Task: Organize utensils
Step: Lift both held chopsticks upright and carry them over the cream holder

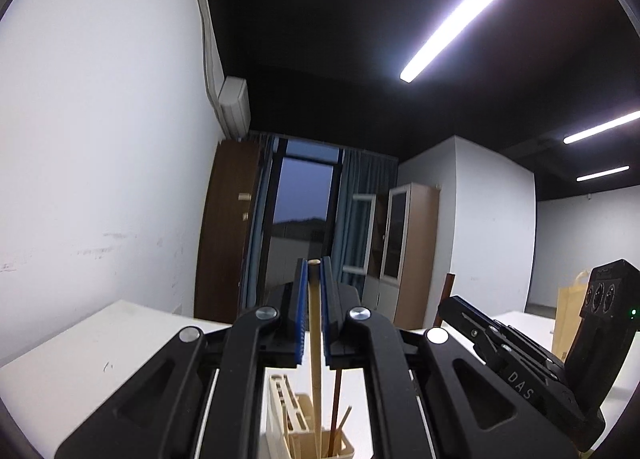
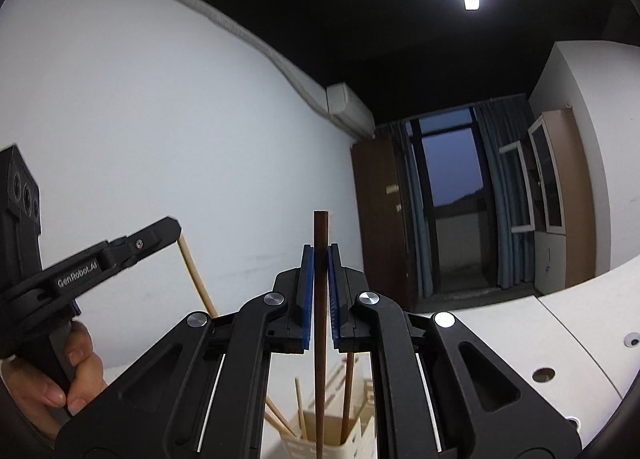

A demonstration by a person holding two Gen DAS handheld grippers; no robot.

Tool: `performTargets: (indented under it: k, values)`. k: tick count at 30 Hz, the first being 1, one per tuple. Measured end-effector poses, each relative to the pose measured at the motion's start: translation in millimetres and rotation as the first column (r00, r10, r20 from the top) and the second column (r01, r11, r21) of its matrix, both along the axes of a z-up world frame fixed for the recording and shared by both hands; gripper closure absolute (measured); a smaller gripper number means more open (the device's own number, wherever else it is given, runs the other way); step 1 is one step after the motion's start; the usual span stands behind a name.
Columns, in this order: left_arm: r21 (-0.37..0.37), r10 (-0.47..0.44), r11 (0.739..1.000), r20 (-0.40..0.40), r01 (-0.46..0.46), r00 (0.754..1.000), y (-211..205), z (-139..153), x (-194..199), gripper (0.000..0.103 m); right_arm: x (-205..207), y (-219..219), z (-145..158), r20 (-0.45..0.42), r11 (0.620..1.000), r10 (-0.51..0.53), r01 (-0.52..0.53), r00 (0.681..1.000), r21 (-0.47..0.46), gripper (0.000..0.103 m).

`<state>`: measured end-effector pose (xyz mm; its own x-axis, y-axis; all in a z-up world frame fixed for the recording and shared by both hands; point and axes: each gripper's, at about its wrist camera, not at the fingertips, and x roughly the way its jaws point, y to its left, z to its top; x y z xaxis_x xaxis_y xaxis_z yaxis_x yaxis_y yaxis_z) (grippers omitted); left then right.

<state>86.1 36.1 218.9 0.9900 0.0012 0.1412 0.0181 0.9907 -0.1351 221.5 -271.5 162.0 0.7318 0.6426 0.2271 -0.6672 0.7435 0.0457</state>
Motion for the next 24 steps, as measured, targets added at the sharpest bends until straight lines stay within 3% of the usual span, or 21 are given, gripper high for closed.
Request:
performTargets:
  k: [4,10,24]
  values:
    - [0.010,0.019,1.000,0.030,-0.020,0.999,-3.5,-0.6,2.4,0.097,1.2,-4.1,1.2,0.042,0.999,0.011,-0.013,0.999,0.053,0.097]
    - [0.017,0.029,0.999,-0.002,-0.029,1.000,-10.8,-3.4,18.4,0.097,16.4,1.5,-0.3,0.056,0.998,0.012,-0.016,0.998,0.066,0.097]
    - [0.050,0.053,0.998,-0.185,-0.045,0.981,-6.6,-26.7,67.2,0.097,45.2,37.2,-25.3,-0.050,0.999,0.000,-0.003,0.999,-0.049,0.097]
